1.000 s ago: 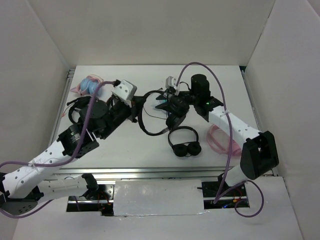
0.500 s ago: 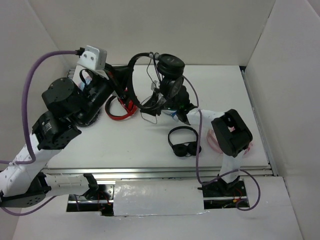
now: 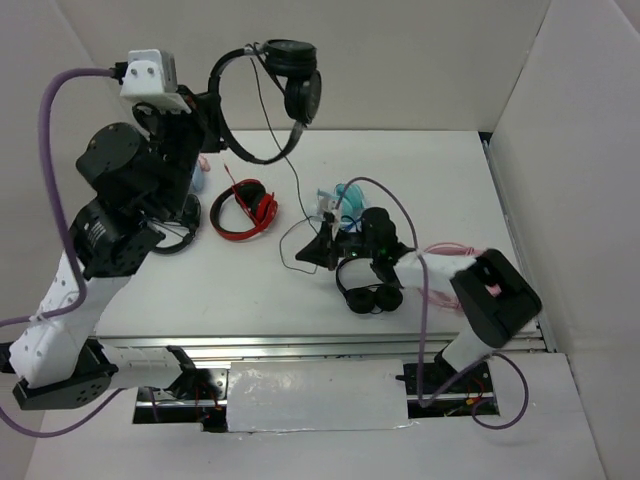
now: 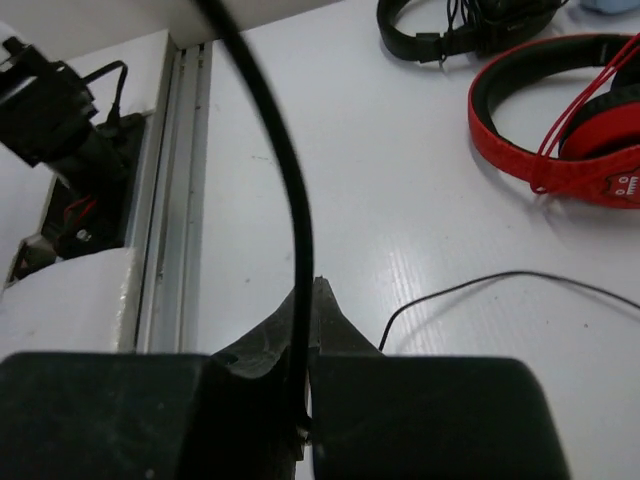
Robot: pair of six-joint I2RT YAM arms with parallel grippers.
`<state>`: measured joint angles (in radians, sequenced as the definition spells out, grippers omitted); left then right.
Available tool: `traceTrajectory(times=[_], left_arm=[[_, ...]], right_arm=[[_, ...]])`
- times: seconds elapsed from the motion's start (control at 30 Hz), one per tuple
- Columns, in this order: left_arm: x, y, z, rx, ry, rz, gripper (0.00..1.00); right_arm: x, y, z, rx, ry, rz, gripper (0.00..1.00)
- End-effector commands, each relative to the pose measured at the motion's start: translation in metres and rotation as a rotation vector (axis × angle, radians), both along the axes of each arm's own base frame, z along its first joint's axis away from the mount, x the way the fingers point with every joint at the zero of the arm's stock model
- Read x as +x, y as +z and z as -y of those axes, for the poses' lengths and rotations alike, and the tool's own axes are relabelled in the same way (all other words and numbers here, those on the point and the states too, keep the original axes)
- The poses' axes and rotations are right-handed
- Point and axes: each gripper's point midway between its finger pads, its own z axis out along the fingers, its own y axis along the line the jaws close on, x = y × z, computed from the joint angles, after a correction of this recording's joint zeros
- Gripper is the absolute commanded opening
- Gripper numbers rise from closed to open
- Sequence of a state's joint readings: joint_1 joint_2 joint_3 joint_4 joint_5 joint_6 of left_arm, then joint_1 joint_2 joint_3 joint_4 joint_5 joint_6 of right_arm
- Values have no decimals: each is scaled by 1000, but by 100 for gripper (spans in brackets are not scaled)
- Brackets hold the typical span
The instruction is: Wrap the headphones
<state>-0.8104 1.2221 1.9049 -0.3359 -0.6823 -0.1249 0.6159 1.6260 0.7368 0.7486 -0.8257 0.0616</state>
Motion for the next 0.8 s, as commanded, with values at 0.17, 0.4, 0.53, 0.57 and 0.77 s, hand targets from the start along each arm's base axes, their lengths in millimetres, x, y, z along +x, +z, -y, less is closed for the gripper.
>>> traceTrajectory(times=[0.17,0.4,0.53,0.57,0.77], left_arm=[[78,-21,-73,-123,214,-56,0],[130,-81,-131,-145,279,-188,0],[141,-112,-154,-150,335,-245,0],[143,-116,-160,-142,342,-253,0],[150,-159,-167,-71,379,-317,0]], right_arm=[[-52,20,50,-64,-281,43,0],[-30,40,117,-157,-689,74,0],[-26,63,145,-176,-820,125,0],[-25,66,149,-199,-828,152,0],[-4,116,186,-166,-1084,287,0]])
